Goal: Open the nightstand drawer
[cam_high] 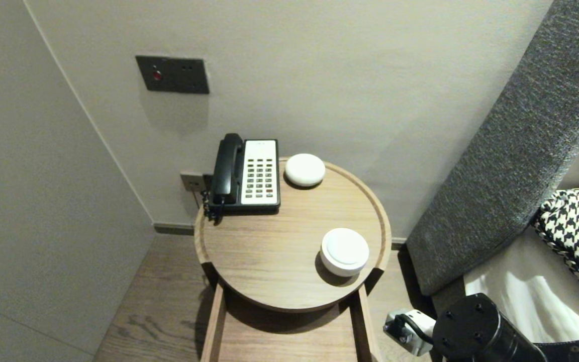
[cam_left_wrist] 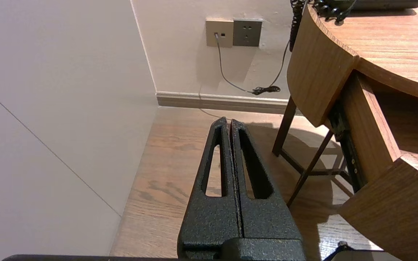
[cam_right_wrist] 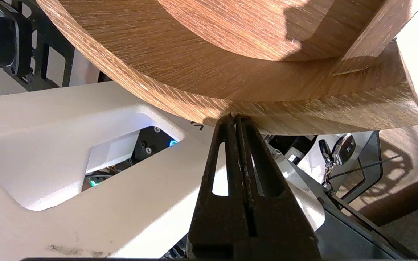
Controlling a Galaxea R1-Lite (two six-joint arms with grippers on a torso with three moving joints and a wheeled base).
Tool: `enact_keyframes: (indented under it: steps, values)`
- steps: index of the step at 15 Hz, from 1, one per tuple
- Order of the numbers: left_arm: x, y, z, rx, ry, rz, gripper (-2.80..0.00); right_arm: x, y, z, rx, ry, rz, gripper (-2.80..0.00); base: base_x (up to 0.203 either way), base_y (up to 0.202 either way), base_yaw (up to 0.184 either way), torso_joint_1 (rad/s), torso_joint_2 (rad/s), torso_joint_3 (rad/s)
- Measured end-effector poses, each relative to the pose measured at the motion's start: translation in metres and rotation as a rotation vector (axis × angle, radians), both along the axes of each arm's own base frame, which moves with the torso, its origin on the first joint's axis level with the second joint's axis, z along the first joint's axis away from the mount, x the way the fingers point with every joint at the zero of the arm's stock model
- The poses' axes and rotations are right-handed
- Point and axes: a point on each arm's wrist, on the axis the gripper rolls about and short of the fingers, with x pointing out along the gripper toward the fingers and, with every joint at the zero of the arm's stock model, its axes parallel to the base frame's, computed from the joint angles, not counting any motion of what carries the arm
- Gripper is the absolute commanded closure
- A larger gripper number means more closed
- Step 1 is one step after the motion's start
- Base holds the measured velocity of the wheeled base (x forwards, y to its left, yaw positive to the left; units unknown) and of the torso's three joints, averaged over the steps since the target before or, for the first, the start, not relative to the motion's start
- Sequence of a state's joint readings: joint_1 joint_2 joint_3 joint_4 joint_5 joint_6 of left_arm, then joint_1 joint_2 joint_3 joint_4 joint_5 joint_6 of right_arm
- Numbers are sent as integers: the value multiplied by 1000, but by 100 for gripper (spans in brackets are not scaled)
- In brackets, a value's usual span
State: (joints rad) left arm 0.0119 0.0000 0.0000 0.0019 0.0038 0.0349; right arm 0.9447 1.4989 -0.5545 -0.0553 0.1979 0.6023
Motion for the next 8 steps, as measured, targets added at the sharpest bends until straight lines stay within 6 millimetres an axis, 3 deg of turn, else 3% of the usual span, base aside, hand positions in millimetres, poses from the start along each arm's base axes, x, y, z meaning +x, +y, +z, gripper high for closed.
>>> enact_keyframes:
  steps: [4,8]
  values:
    - [0,0,0,0,0,0,0,2,0,10,37,-33,-13,0,0,0,0,0,0,0]
    - [0,0,0,0,1,0,0,14,-7,42,107,-146,-61,0,0,0,0,0,0,0]
